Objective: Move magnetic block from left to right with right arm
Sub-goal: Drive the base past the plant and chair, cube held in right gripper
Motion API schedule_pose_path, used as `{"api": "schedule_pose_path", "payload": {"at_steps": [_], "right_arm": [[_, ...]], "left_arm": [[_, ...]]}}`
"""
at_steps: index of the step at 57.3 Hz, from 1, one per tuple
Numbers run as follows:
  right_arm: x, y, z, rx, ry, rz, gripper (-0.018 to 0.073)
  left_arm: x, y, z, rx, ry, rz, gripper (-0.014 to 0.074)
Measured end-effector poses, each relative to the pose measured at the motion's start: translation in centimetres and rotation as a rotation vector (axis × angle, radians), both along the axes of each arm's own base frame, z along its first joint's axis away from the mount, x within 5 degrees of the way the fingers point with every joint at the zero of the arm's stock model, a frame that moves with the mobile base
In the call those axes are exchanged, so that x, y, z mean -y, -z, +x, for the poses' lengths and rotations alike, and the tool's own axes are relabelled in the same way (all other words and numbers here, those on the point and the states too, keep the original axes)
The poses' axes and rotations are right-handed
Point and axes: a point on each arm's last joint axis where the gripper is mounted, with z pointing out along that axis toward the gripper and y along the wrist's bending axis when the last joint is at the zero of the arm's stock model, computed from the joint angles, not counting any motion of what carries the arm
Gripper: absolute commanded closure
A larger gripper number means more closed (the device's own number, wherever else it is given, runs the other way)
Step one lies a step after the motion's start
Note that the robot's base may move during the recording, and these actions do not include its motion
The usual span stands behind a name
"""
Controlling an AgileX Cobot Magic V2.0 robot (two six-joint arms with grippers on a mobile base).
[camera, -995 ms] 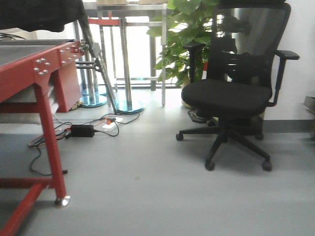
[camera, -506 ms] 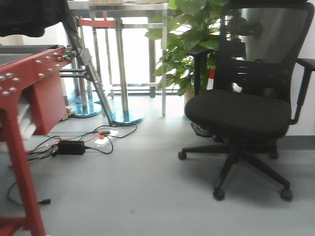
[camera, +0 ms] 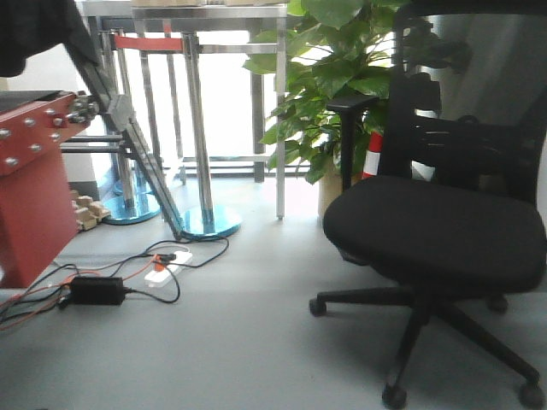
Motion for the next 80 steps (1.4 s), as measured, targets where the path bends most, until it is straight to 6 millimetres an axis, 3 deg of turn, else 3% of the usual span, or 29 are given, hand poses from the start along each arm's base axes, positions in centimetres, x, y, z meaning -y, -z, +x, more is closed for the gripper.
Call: {"api": "schedule_pose_path", "payload": {"at_steps": [80], "right_arm": [[0.00,0.00,0.00,0.000,0.000,0.000,0.0240]], "left_arm": [[0.00,0.00,0.00,0.000,0.000,0.000,0.0722]]}}
